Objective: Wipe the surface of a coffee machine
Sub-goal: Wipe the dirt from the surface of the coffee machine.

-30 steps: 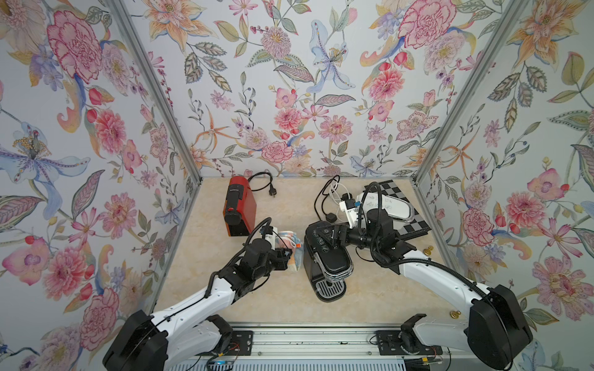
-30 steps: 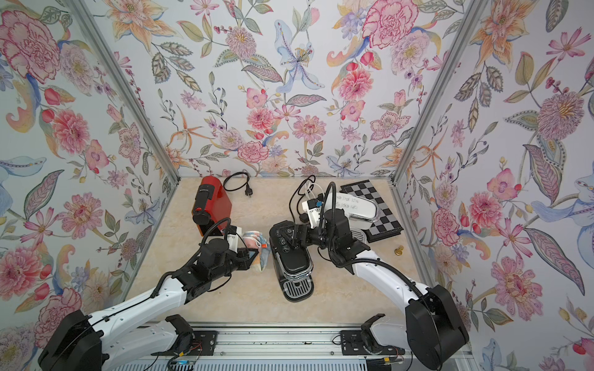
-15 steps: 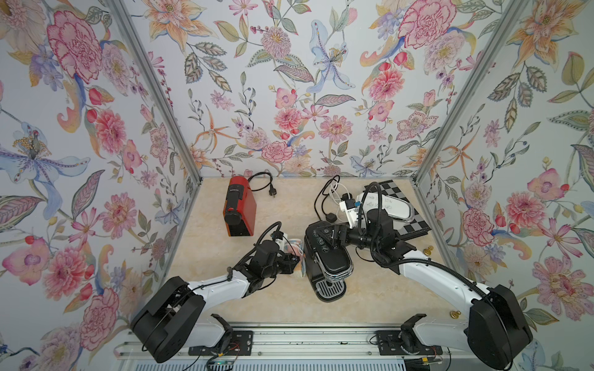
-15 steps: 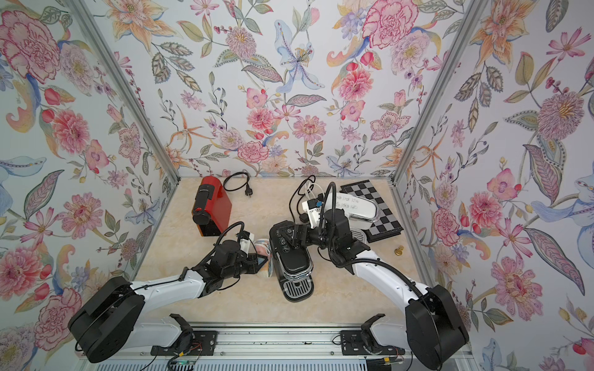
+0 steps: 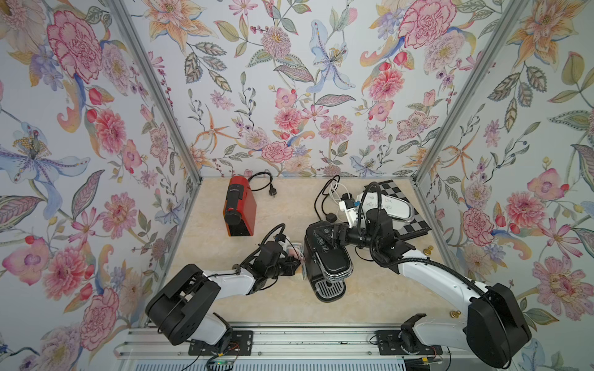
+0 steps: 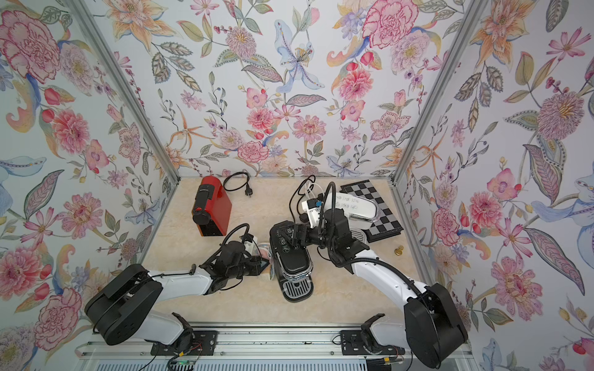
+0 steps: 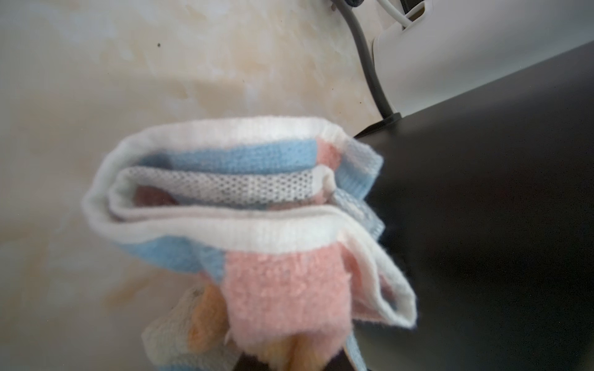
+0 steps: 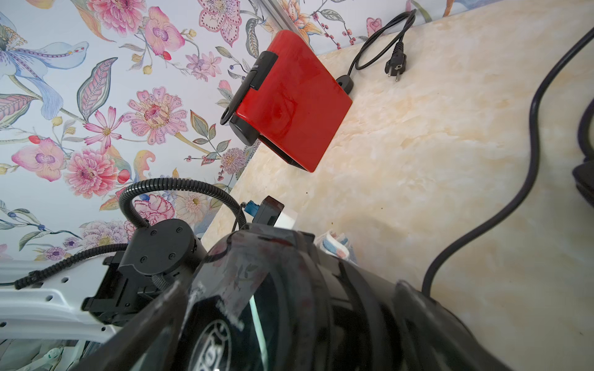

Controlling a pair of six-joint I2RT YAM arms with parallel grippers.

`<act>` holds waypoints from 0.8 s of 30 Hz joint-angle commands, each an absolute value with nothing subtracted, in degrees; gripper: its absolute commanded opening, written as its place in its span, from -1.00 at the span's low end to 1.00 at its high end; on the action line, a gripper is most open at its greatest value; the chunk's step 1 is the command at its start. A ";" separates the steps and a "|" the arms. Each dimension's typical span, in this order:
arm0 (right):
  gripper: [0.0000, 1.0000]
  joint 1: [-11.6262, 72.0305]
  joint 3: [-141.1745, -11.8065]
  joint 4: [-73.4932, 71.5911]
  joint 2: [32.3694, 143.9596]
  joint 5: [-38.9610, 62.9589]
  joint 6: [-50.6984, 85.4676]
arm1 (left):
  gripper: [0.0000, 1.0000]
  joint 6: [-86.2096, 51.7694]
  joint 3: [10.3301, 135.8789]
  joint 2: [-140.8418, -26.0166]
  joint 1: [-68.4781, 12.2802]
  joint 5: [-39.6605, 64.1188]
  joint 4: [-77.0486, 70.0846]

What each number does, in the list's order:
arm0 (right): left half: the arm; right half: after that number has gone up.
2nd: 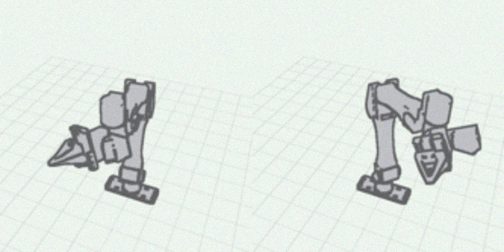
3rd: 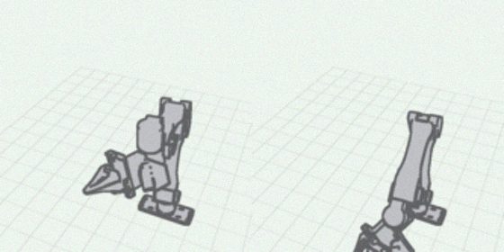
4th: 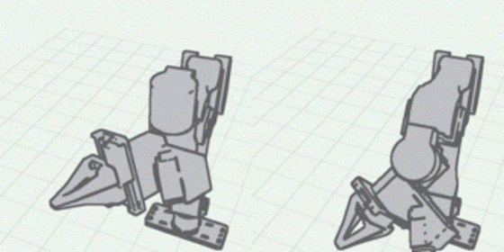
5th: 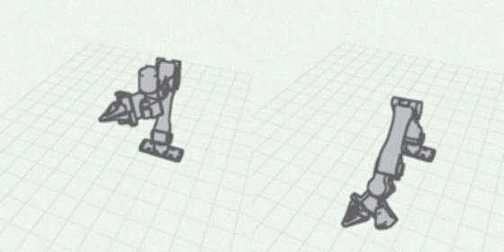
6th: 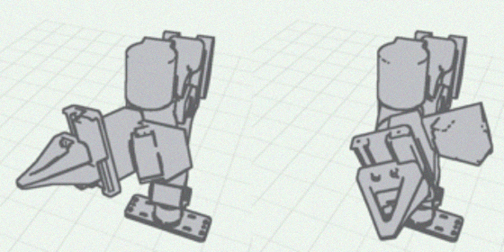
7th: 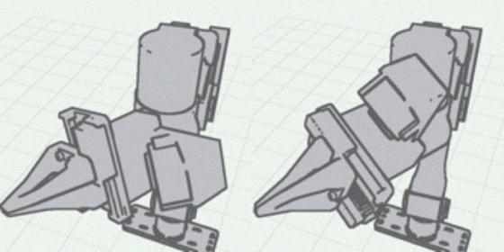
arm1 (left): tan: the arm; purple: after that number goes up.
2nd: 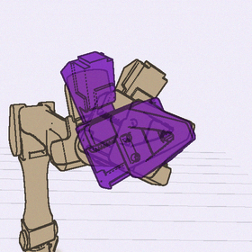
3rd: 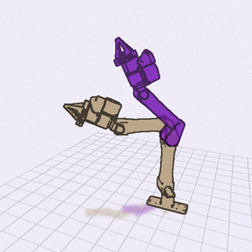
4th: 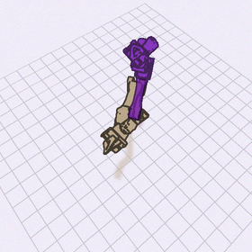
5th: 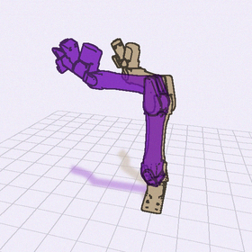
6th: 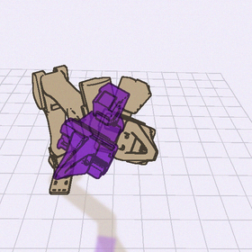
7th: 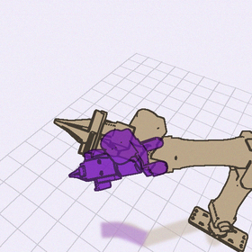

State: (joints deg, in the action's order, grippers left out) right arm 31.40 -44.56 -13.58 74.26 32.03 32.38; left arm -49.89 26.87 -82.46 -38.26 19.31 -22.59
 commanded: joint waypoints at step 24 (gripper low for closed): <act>0.99 32.43 -41.11 -0.81 79.36 32.52 30.32 | -1.00 -47.89 32.15 -75.05 -38.67 19.77 -21.77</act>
State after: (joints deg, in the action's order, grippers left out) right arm 31.03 -44.64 -13.63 75.13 32.36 32.45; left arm -47.35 34.28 -72.44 -37.98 16.69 -18.50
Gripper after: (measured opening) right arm 0.997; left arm 0.151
